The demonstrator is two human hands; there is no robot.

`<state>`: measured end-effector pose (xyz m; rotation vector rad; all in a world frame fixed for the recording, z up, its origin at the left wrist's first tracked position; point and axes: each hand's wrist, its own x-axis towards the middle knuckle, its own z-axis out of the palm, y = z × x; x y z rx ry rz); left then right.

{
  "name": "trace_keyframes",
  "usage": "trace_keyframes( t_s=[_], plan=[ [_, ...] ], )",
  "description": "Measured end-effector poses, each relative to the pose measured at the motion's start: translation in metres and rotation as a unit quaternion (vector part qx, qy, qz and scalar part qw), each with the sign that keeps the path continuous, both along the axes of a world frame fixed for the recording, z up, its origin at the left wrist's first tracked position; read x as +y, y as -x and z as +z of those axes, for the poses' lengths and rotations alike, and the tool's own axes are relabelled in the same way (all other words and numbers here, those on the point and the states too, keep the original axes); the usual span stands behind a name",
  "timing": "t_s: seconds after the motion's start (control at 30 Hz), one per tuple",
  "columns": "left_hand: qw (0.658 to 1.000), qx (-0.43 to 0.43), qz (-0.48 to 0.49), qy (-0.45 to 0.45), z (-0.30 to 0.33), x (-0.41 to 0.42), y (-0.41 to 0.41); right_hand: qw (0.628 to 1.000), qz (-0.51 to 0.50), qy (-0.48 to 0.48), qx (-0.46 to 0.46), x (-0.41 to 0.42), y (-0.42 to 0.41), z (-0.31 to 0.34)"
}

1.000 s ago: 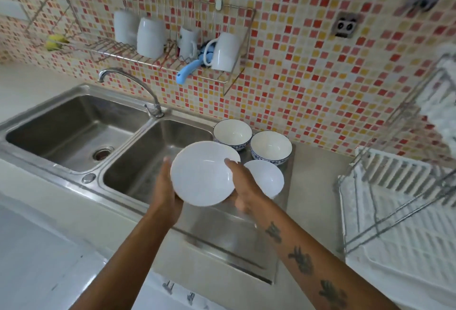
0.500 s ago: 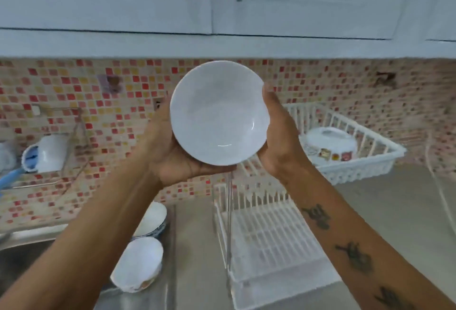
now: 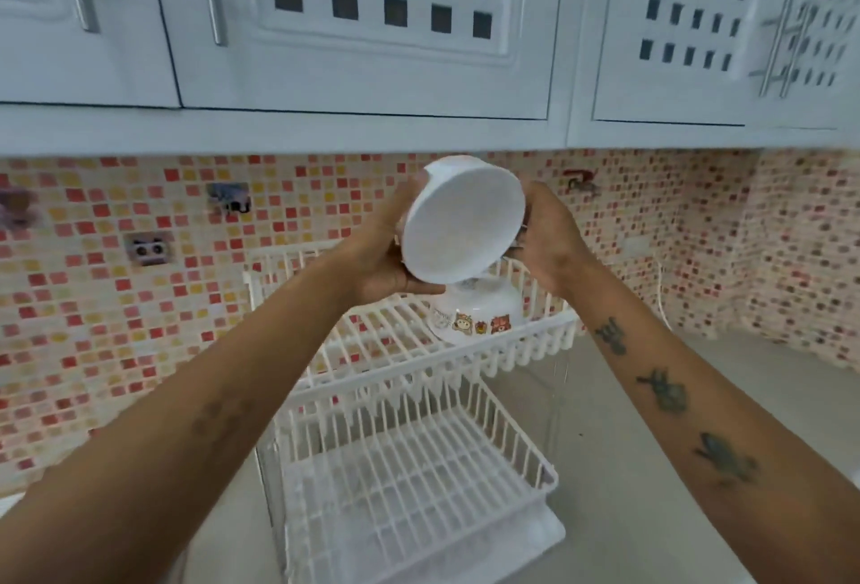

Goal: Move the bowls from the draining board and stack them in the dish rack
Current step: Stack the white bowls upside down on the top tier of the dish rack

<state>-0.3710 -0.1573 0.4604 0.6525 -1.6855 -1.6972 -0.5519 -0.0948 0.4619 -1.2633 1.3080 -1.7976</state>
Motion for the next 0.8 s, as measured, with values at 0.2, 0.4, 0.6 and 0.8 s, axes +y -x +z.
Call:
trace_keyframes(
  t_s=[0.2,0.4,0.6,0.8],
  plan=[
    [0.938,-0.096,0.189,0.276,-0.017,-0.008,0.053,0.996,-0.068,-0.038,0.050,-0.030,0.018,-0.012],
    [0.911,-0.195,0.223,0.288,-0.053,-0.029,0.077,0.988,-0.092,-0.107,0.064,-0.053,0.033,-0.046],
    [0.894,-0.210,0.262,0.297,-0.064,-0.038,0.078,0.987,-0.092,-0.111,0.068,-0.058,0.036,-0.051],
    [0.885,-0.243,0.258,0.303,-0.080,-0.046,0.081,0.982,-0.063,-0.155,0.090,-0.060,0.040,-0.057]
  ],
)
